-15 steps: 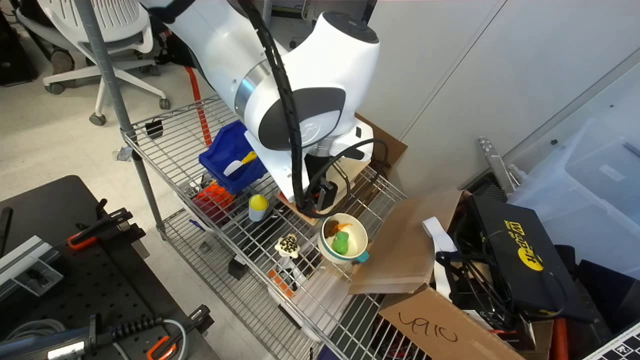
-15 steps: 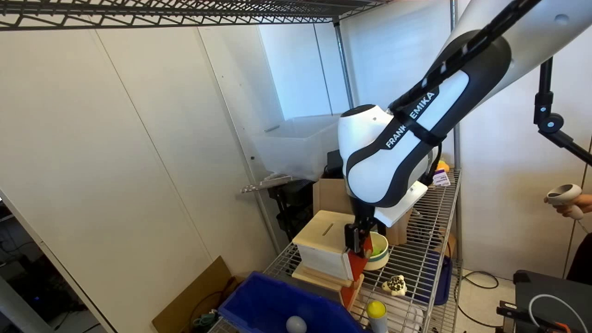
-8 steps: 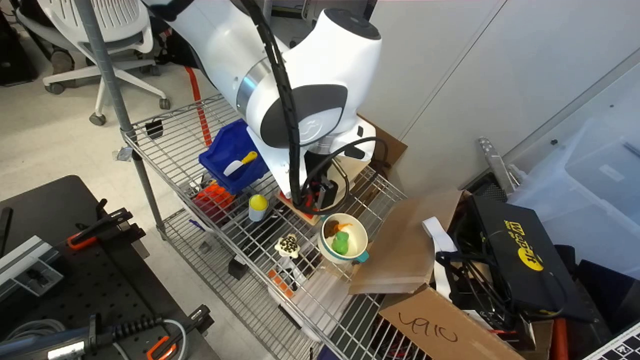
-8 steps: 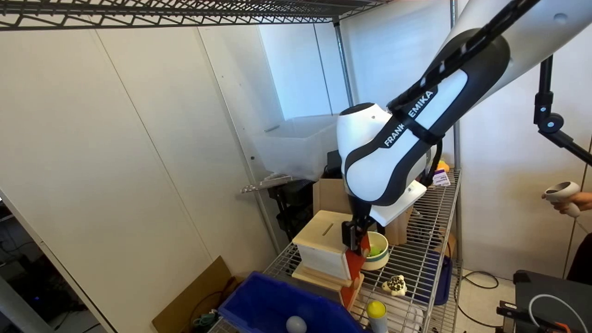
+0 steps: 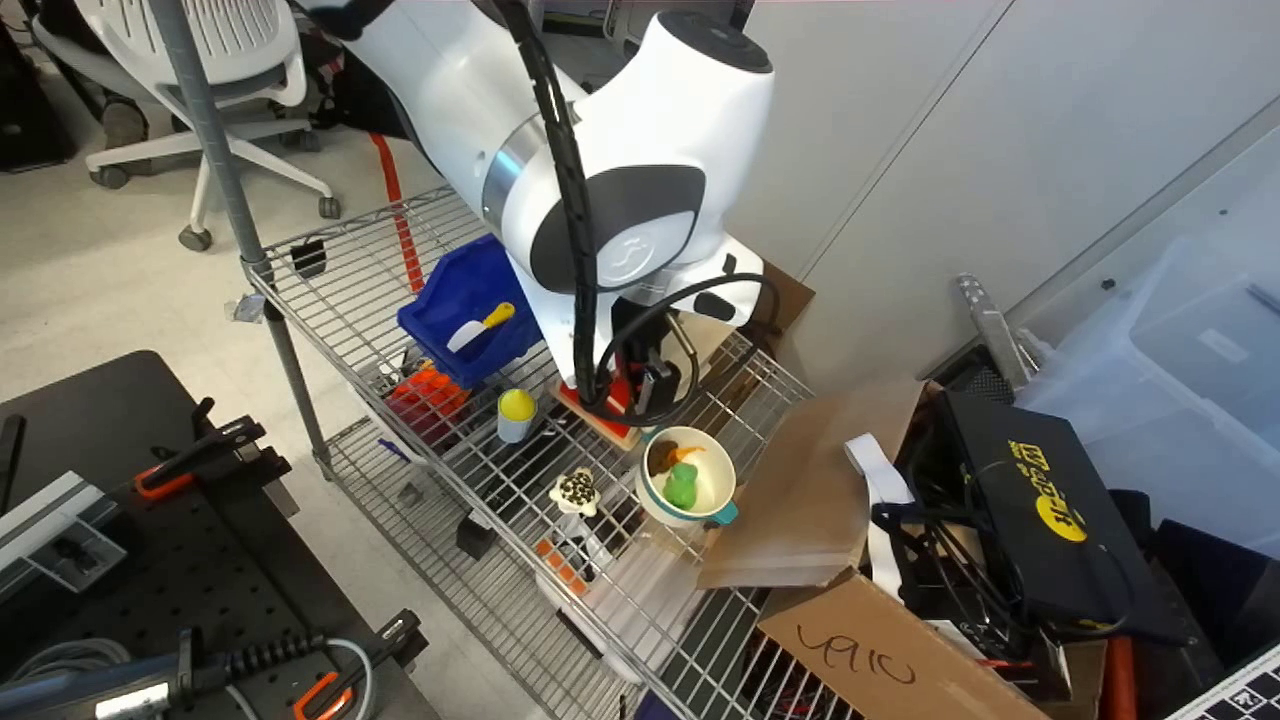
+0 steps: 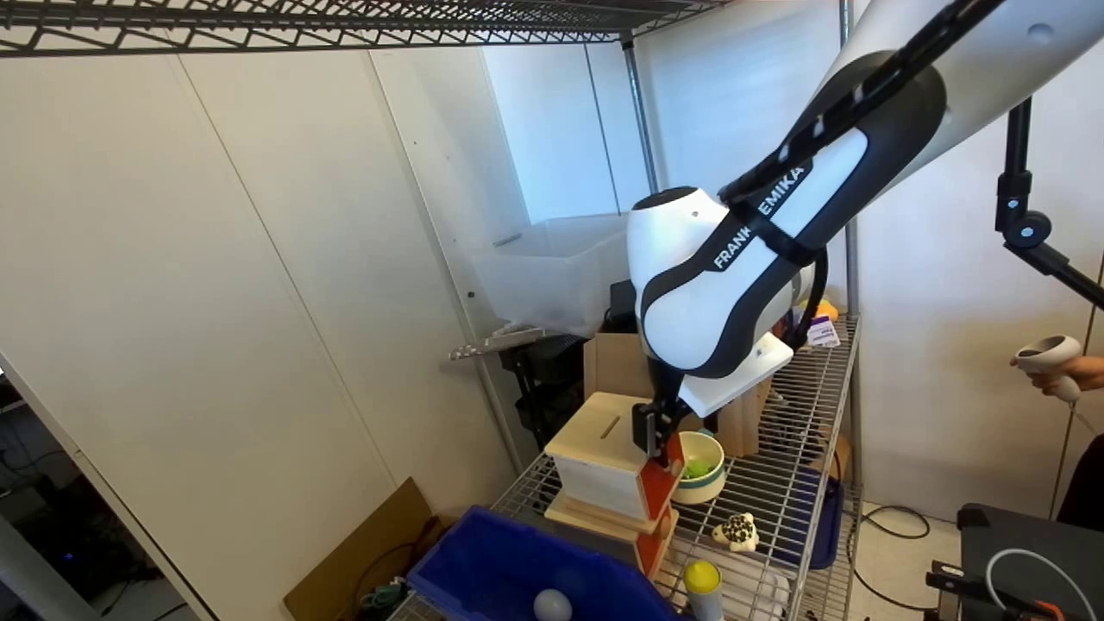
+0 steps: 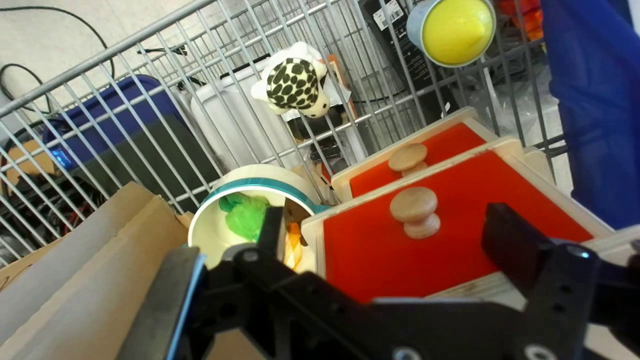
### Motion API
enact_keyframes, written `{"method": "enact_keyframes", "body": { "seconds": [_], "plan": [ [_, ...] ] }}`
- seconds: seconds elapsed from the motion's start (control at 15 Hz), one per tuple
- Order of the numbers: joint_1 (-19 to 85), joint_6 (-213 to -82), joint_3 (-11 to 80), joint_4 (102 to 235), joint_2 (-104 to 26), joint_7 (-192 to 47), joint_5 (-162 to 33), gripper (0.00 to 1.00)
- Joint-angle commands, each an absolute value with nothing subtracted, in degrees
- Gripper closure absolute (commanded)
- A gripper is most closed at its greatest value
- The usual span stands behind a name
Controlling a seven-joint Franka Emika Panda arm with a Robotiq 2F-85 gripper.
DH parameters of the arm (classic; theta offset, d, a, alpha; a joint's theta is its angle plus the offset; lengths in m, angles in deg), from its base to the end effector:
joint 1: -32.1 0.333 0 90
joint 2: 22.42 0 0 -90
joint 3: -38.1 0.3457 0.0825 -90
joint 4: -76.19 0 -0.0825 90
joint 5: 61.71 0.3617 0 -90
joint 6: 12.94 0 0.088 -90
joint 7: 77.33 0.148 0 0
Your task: Close the drawer
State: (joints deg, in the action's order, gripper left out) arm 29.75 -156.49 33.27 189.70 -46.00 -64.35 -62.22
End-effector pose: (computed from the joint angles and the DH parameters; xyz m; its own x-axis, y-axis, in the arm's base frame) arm 0.6201 -0.0759 0.2718 0.9376 -0.3267 0.1195 -0.3305 -0.9437 0.0132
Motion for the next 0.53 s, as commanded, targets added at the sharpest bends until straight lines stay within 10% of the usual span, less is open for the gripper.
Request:
{"method": "enact_keyframes", "body": {
  "seconds": [0.0,0.47],
  "plan": [
    [31.0,-157.4,32.0,188.2,-46.9,-61.8,-62.9,0.0],
    [30.9,-157.5,32.6,189.2,-45.9,-61.9,-62.1,0.0]
  ]
}}
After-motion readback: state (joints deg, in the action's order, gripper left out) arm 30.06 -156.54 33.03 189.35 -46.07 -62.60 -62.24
